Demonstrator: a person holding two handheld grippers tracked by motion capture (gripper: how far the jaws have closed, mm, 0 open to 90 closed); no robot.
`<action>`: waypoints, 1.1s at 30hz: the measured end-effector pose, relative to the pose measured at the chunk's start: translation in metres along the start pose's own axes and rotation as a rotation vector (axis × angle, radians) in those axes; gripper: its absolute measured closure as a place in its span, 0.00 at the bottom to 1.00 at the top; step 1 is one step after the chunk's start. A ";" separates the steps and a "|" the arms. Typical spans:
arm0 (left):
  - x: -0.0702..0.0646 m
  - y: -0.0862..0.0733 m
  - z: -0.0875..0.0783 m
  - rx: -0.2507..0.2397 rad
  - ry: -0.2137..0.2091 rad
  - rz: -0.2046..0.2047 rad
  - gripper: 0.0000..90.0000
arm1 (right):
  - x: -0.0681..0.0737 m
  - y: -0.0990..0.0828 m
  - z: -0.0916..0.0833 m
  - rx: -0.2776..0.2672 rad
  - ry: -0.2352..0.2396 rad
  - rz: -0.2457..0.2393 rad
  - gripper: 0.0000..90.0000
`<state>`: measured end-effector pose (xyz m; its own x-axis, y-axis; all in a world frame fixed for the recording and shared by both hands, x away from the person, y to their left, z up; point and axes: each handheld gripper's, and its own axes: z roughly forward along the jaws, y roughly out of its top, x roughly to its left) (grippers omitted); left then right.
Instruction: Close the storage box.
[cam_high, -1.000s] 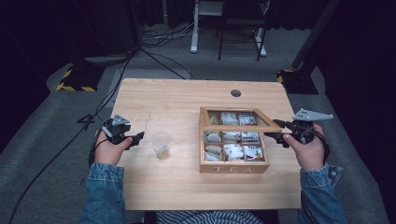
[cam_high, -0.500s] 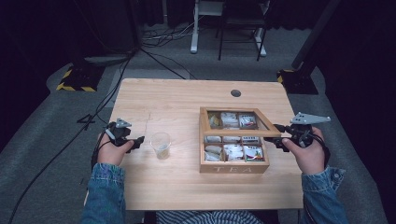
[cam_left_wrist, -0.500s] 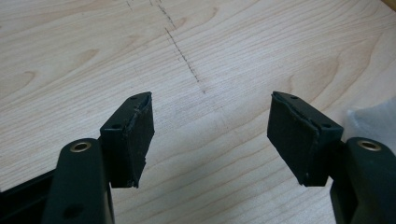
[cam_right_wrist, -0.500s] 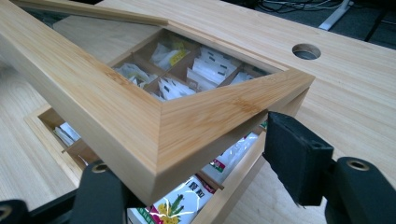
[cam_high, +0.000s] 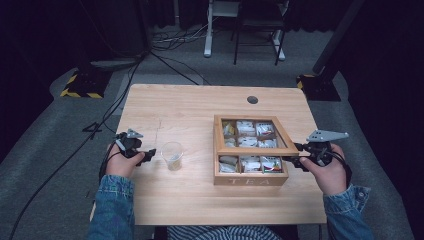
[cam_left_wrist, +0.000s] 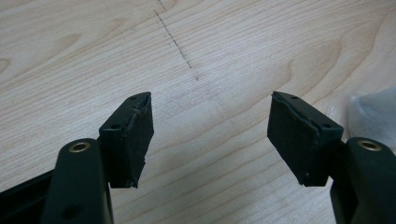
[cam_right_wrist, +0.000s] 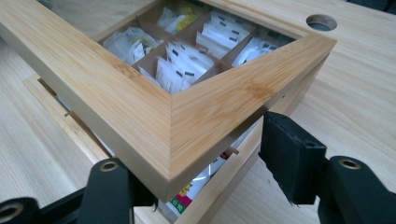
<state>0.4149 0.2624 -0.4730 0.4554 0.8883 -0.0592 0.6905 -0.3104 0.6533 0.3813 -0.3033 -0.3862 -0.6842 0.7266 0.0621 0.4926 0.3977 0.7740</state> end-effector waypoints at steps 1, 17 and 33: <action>0.000 0.000 0.000 0.003 0.000 -0.004 0.36 | 0.000 -0.001 0.000 0.004 -0.002 0.000 0.47; 0.001 -0.003 0.006 0.019 -0.006 -0.006 0.36 | 0.012 -0.013 0.004 0.053 0.028 -0.032 0.47; 0.003 -0.007 0.011 0.039 -0.008 -0.012 0.36 | 0.017 -0.022 0.003 0.087 0.036 -0.042 0.45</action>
<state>0.4173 0.2636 -0.4863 0.4510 0.8895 -0.0730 0.7175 -0.3127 0.6225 0.3607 -0.2979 -0.4040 -0.7236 0.6881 0.0545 0.5067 0.4758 0.7189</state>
